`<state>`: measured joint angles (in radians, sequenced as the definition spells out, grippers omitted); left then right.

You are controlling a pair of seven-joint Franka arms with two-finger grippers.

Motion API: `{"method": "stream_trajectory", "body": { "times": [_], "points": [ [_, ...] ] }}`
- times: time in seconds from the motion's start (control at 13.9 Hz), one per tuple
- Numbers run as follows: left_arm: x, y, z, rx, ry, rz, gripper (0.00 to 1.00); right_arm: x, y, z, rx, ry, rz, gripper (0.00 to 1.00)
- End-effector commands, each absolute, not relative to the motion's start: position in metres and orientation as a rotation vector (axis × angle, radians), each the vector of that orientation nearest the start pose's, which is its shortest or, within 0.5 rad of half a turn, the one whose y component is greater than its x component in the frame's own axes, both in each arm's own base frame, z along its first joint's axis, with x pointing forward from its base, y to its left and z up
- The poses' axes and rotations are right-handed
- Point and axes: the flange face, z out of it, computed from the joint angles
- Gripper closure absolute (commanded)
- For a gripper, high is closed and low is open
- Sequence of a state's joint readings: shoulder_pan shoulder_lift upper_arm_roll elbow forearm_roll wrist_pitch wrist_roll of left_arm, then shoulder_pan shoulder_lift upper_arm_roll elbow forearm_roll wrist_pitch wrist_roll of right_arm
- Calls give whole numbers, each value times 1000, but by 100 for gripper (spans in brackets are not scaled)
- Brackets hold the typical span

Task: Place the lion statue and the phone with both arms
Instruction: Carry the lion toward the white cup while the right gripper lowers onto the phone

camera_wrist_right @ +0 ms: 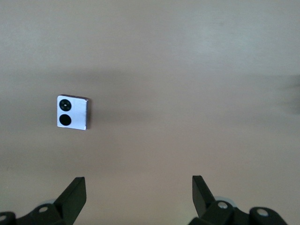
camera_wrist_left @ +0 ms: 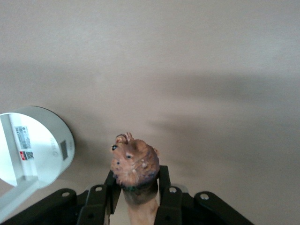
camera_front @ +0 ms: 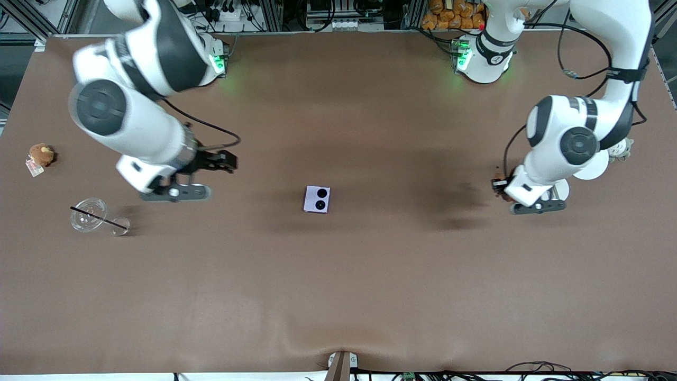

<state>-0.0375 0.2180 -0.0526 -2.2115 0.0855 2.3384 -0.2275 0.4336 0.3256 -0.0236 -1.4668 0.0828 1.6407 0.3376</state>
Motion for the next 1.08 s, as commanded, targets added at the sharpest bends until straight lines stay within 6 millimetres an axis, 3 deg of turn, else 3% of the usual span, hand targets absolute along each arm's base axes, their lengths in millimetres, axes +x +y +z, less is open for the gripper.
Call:
{"method": "stream_trajectory", "body": {
  "times": [0.0,0.14,0.72,1.01],
  "points": [
    [531,-46,248,-3081,-93,92,100,590,306,444,-3114,-114,243,0],
    [535,-16,229,-3087,-94,70,100,591,332,416,-3115,-46,213,0],
    [536,-5,216,-3081,-69,75,100,573,426,299,-3109,105,107,0],
    [542,7,205,-3078,-35,55,100,558,448,256,-3121,153,110,0]
  ]
}}
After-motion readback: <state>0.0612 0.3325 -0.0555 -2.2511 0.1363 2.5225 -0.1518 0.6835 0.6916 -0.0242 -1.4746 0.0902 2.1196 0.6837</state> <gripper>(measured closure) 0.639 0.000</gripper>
